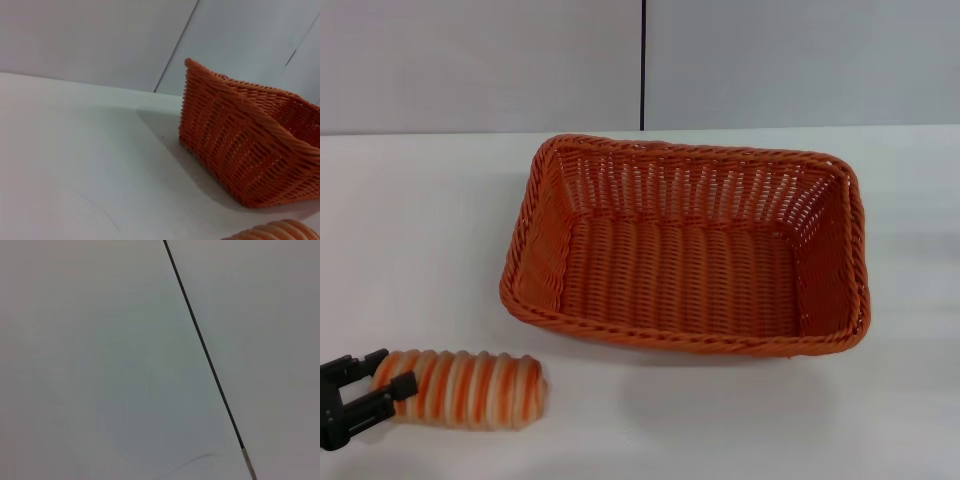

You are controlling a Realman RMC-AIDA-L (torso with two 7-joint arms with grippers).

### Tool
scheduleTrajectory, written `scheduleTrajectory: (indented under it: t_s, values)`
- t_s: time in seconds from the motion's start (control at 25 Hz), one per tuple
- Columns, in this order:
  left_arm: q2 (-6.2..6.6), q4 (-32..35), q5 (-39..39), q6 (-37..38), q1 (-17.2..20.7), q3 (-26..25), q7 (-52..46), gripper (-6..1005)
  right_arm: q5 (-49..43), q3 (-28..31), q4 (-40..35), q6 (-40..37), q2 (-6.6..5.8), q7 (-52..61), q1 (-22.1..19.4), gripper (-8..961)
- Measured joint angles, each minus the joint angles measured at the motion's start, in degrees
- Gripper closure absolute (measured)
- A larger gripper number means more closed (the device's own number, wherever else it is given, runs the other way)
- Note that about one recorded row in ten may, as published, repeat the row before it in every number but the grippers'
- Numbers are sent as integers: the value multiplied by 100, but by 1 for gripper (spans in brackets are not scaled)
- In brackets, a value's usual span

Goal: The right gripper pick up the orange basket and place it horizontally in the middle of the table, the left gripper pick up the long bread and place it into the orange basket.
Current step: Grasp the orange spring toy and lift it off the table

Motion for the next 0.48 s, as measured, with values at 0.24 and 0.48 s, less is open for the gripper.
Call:
scheduleTrajectory:
  t_s: [0.24, 0.48]
  values:
    - [-15, 1, -18, 13, 22, -79, 83, 436, 1, 0, 0, 3, -1, 1, -12, 489]
    - [-24, 0, -20, 59, 14, -98, 150, 503, 1, 0, 0, 1, 0, 1, -2, 489]
